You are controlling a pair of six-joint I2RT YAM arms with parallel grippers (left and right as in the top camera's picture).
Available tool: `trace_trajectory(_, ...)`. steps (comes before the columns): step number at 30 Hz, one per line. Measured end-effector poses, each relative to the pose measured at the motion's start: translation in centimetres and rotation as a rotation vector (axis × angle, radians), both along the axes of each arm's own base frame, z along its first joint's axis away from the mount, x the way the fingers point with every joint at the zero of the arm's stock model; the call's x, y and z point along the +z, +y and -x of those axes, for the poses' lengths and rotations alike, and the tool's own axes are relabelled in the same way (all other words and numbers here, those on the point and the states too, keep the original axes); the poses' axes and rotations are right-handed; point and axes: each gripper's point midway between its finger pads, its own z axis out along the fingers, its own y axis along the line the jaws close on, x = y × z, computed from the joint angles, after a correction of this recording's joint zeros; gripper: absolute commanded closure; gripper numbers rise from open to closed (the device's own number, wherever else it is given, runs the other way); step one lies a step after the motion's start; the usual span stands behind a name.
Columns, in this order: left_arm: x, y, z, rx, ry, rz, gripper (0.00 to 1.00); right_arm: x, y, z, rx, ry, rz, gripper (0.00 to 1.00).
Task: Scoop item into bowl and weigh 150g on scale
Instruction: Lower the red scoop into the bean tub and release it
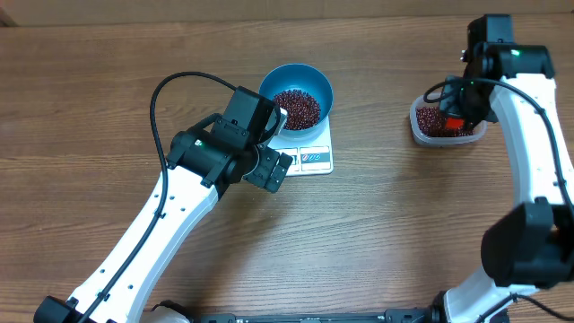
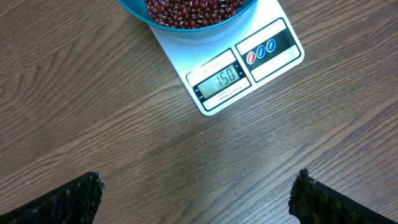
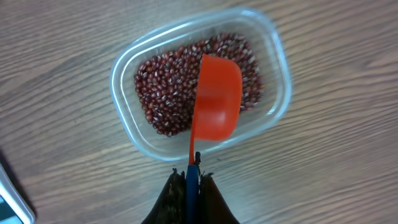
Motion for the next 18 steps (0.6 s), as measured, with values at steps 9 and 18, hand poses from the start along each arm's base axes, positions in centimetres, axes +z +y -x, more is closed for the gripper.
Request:
trace_trajectory(9,0.0,0.0,0.0,0.000,0.000,0.000,0.00,-1.3,0.2,-1.3,-0.132,-0.026,-0.054,0.31)
trace_trajectory(18,0.0,0.0,0.0,0.000,0.000,0.000,0.00,-1.7,0.4,0.2,-0.178,0.031,-0.072,0.26)
